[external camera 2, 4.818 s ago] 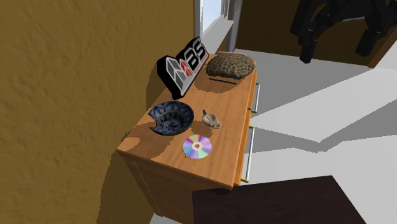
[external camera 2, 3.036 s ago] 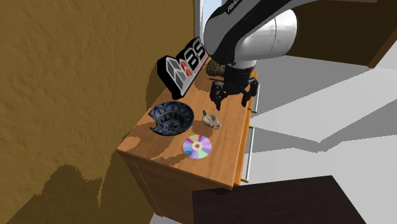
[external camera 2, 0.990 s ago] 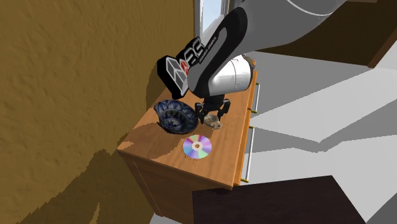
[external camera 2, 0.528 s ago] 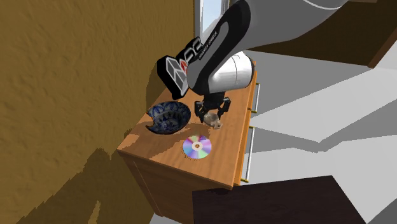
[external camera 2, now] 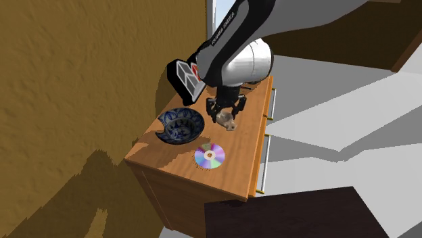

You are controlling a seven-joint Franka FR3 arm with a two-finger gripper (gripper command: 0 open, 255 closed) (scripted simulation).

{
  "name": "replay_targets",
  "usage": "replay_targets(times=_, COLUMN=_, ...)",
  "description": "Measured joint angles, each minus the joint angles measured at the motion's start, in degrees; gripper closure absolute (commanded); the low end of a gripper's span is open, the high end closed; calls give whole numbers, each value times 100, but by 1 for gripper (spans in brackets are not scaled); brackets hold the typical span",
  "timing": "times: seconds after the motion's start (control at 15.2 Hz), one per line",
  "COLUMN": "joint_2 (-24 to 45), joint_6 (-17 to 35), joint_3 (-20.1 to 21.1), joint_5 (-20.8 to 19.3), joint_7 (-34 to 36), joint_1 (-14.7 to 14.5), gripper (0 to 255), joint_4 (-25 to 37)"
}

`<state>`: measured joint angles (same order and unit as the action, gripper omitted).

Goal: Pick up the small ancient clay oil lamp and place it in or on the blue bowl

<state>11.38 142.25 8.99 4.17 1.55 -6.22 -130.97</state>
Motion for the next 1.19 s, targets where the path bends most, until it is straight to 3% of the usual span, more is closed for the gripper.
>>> replay_targets(times=1.19, joint_2=-897, joint_6=-1232, joint_3=39, joint_5=96, joint_7=45, joint_1=11, gripper=255, joint_4=345)
